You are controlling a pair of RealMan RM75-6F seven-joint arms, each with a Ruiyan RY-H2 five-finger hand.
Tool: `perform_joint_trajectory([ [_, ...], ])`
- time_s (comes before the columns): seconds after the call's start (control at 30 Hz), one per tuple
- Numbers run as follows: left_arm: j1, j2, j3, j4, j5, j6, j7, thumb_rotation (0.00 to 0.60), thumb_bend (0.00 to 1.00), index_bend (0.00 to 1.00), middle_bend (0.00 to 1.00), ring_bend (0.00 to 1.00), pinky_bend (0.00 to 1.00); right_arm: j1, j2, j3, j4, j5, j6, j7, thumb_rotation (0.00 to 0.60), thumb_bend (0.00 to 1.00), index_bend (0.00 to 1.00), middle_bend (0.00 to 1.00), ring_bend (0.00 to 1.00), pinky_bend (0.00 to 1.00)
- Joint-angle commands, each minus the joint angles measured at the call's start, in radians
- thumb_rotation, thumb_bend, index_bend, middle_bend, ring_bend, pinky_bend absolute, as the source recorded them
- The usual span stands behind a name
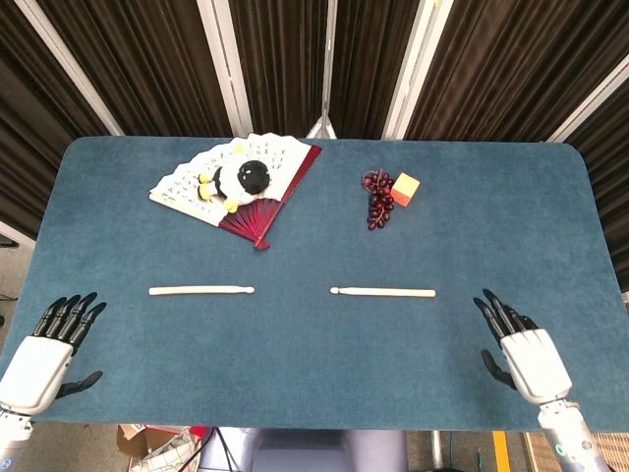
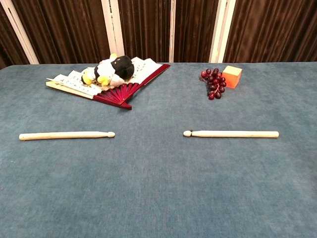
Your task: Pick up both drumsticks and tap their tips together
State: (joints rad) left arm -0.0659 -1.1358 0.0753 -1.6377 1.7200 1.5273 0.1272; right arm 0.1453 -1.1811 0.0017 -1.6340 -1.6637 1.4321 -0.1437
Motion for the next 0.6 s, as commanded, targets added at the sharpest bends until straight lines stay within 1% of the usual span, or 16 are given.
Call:
perform_joint_trajectory([
  [0.03, 0.000, -0.001, -0.001, -0.001, -0.002, 0.000, -0.001, 0.600, 0.13, 0.00, 0.00, 0.00, 0.00, 0.037, -0.034, 0.045, 0.005, 0.040, -0.030, -0.009, 0.600, 0.43, 0.05, 0.17, 0.60, 0.74],
  [0.1, 0.000, -0.001, -0.003, -0.001, -0.005, 0.000, -0.001, 0.600, 0.13, 0.00, 0.00, 0.00, 0.00, 0.065, -0.060, 0.075, 0.007, 0.073, -0.064, -0.027, 0.600, 0.43, 0.13, 0.22, 0.63, 0.77],
  [0.23, -0.002, -0.003, -0.004, -0.004, -0.006, -0.004, 0.004, 0.600, 0.13, 0.00, 0.00, 0.00, 0.00, 0.125, -0.125, 0.125, 0.023, 0.146, -0.145, -0.087, 0.600, 0.43, 0.23, 0.26, 0.65, 0.78],
  [0.33, -0.003, -0.004, -0.003, -0.004, -0.004, -0.006, 0.007, 0.600, 0.13, 0.00, 0.00, 0.00, 0.00, 0.172, -0.189, 0.156, 0.045, 0.212, -0.210, -0.155, 0.600, 0.43, 0.31, 0.32, 0.69, 0.79],
  [0.43, -0.002, -0.002, -0.003, -0.004, -0.006, -0.005, 0.003, 0.600, 0.13, 0.00, 0.00, 0.00, 0.00, 0.211, -0.250, 0.170, 0.081, 0.247, -0.252, -0.221, 0.600, 0.43, 0.34, 0.35, 0.70, 0.80],
  [0.6, -0.005, 0.001, -0.003, -0.006, -0.007, -0.009, -0.007, 0.600, 0.13, 0.00, 0.00, 0.00, 0.00, 0.265, -0.367, 0.178, 0.171, 0.307, -0.311, -0.314, 0.600, 0.43, 0.36, 0.35, 0.71, 0.80],
])
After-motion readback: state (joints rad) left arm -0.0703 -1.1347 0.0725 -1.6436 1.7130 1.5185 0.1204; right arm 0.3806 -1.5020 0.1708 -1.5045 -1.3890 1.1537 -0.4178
